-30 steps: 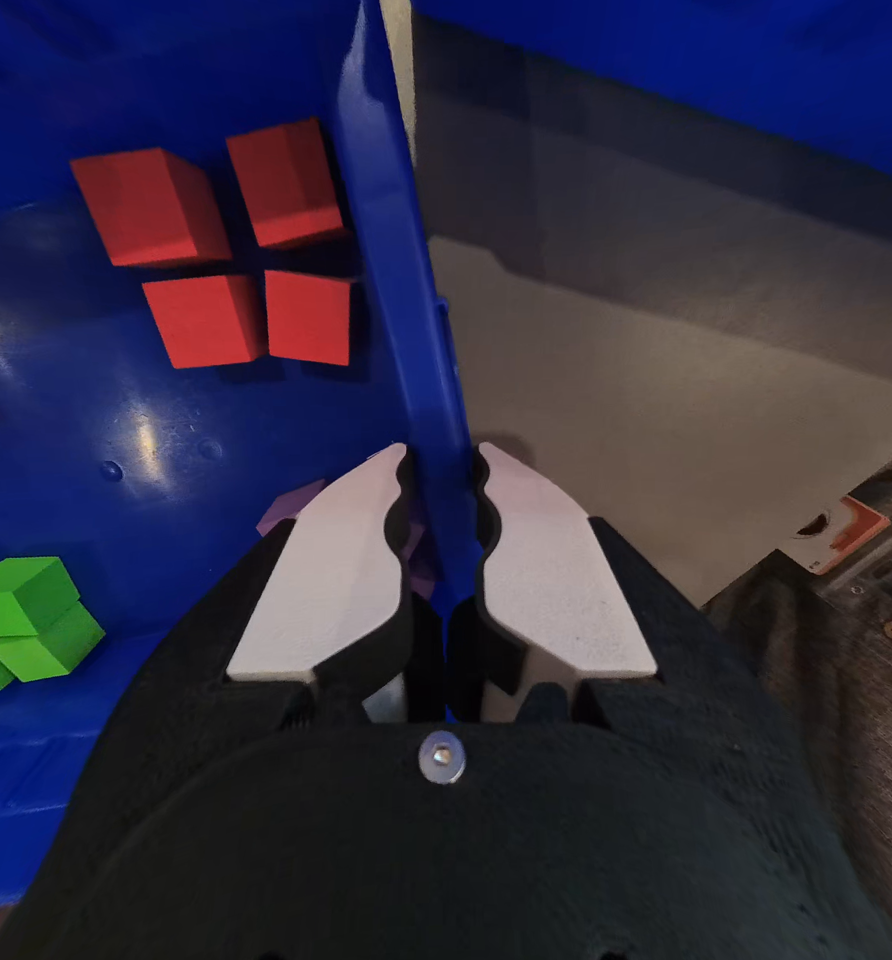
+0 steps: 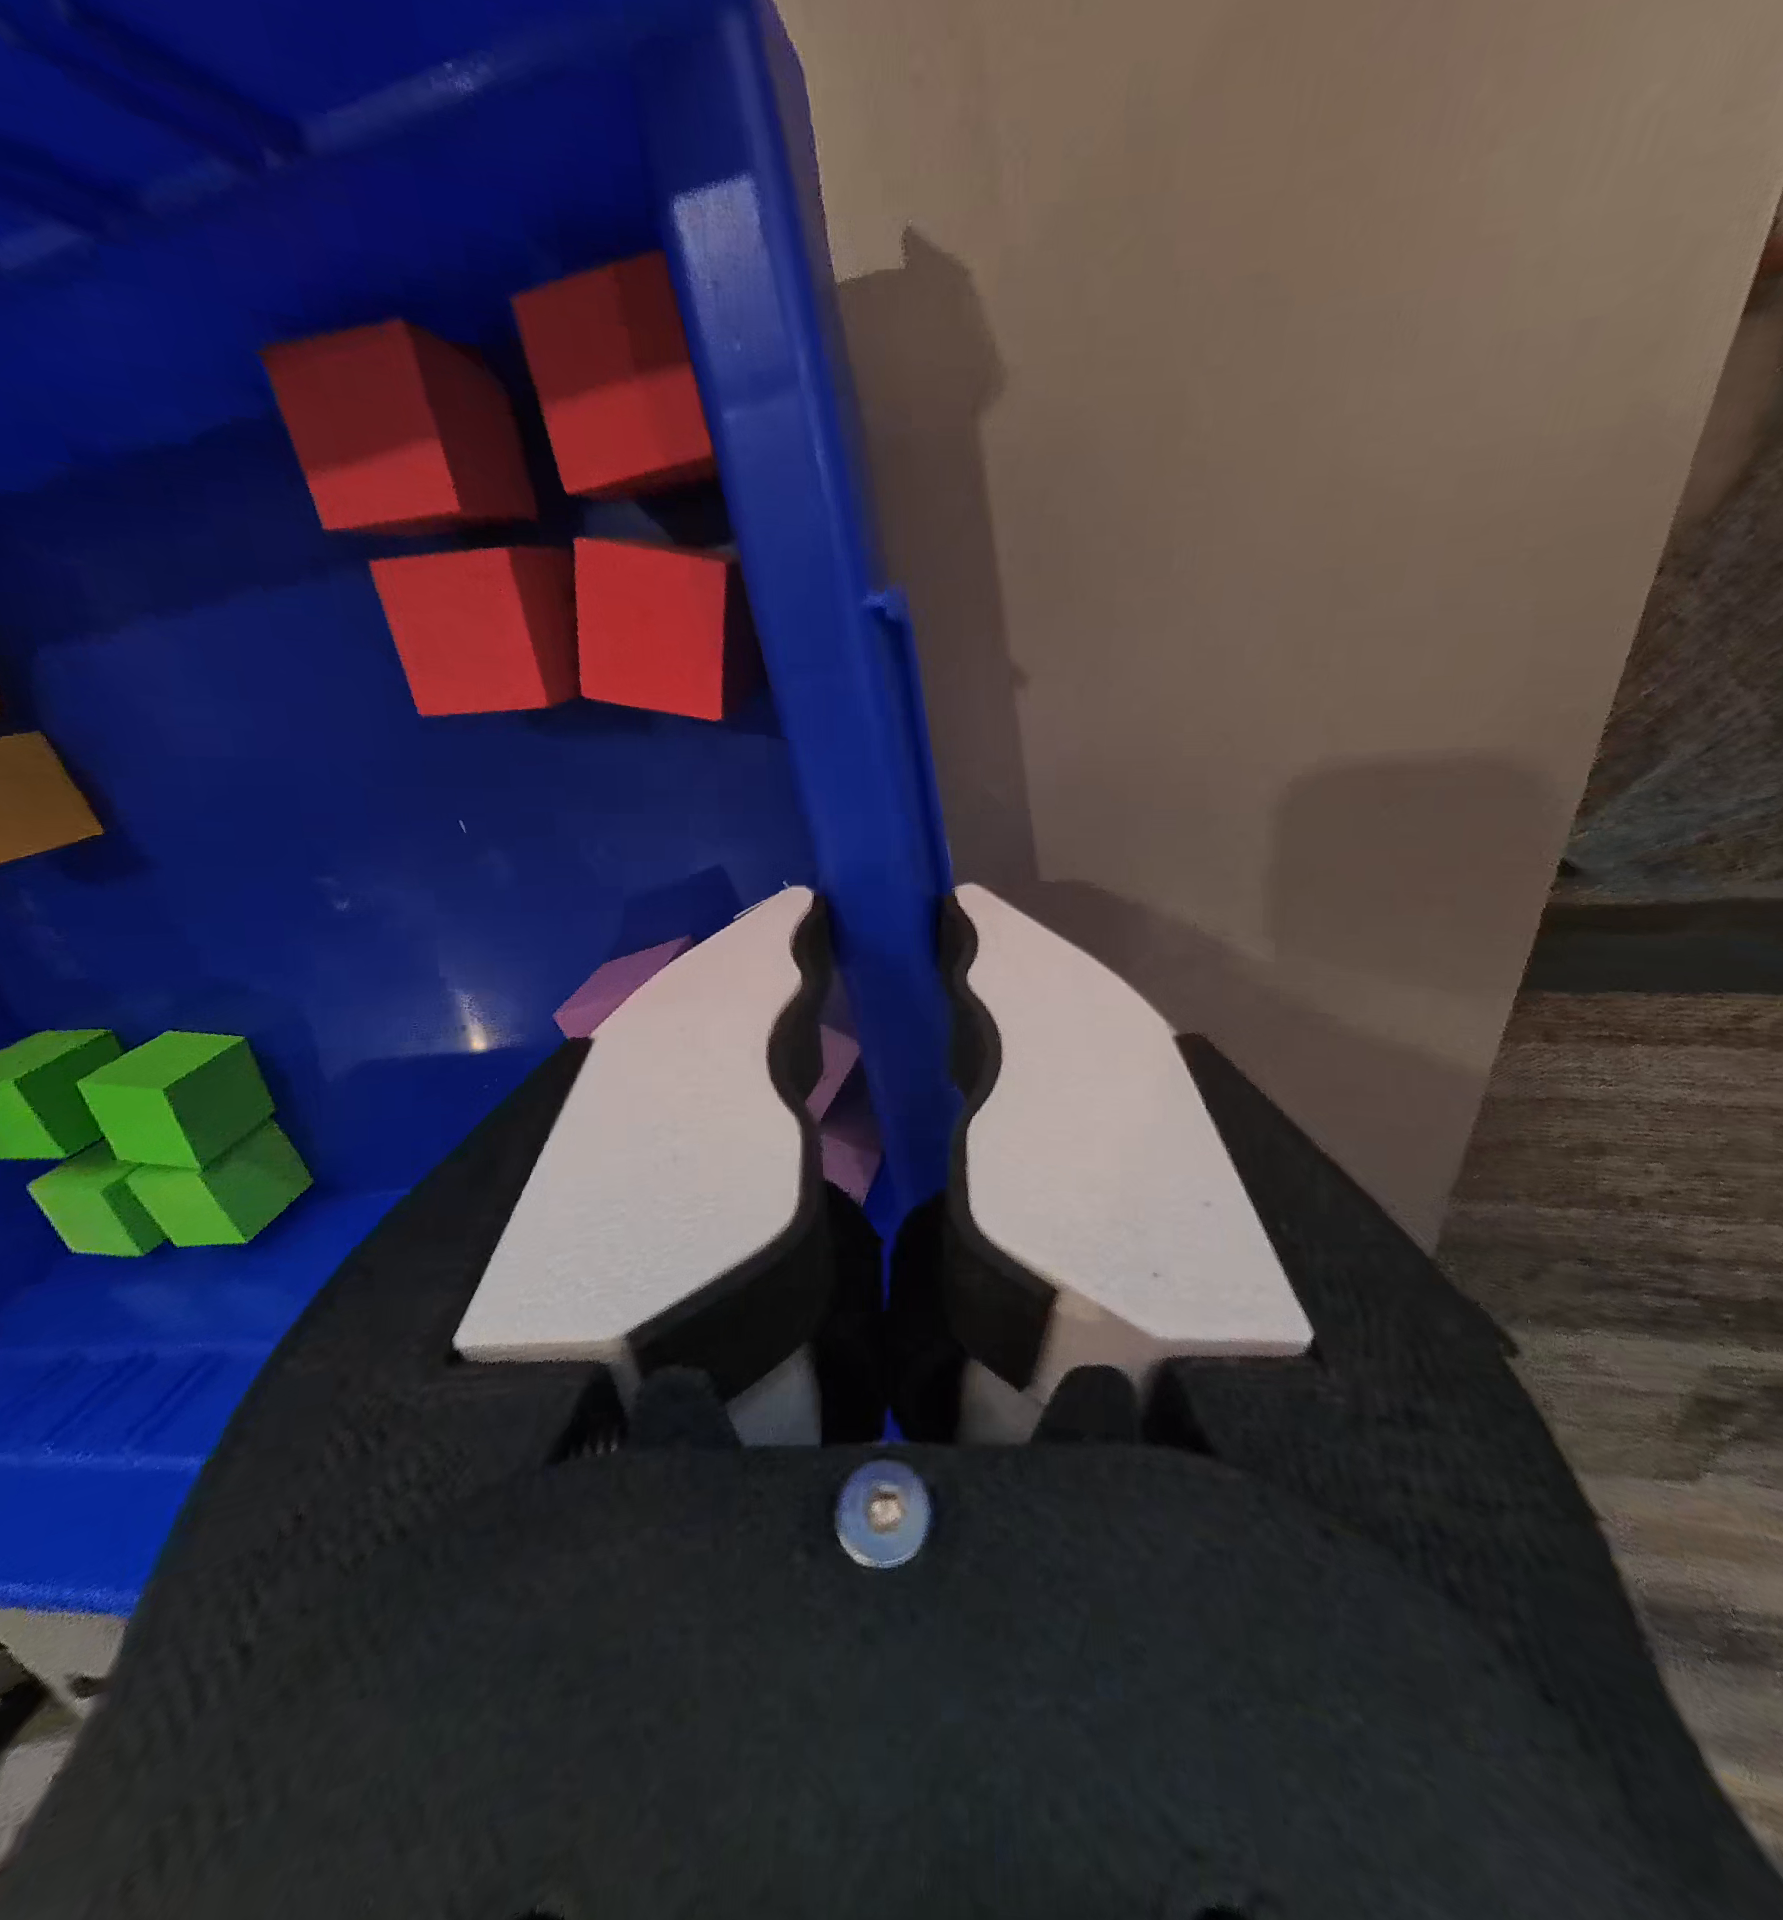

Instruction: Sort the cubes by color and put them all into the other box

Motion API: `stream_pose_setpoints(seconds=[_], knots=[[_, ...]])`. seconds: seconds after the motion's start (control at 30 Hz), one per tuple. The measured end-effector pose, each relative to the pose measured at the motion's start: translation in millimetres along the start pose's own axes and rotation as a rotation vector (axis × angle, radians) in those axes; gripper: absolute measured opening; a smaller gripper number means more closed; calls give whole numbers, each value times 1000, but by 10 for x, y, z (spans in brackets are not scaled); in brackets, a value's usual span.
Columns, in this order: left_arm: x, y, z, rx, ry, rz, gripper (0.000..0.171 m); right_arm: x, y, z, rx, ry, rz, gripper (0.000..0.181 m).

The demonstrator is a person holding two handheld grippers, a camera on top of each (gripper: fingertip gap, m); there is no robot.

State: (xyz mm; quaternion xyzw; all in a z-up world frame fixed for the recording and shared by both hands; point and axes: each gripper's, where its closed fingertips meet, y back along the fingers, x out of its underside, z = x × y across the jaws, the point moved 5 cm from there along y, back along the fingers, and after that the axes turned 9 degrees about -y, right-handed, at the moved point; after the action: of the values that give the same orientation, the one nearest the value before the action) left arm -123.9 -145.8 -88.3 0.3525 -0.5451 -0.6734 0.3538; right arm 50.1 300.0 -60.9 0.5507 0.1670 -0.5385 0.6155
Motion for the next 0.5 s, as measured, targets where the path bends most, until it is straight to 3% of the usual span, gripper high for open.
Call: stream_pose_setpoints(seconds=[0.27, 0.5], knots=[[90, 11, 13, -30, -148, -19, 21, -99, -158, -44, 83, -53, -96, 4], [155, 3, 110, -32, -73, -27, 21, -193, -331, -34, 97, -70, -131, 3]])
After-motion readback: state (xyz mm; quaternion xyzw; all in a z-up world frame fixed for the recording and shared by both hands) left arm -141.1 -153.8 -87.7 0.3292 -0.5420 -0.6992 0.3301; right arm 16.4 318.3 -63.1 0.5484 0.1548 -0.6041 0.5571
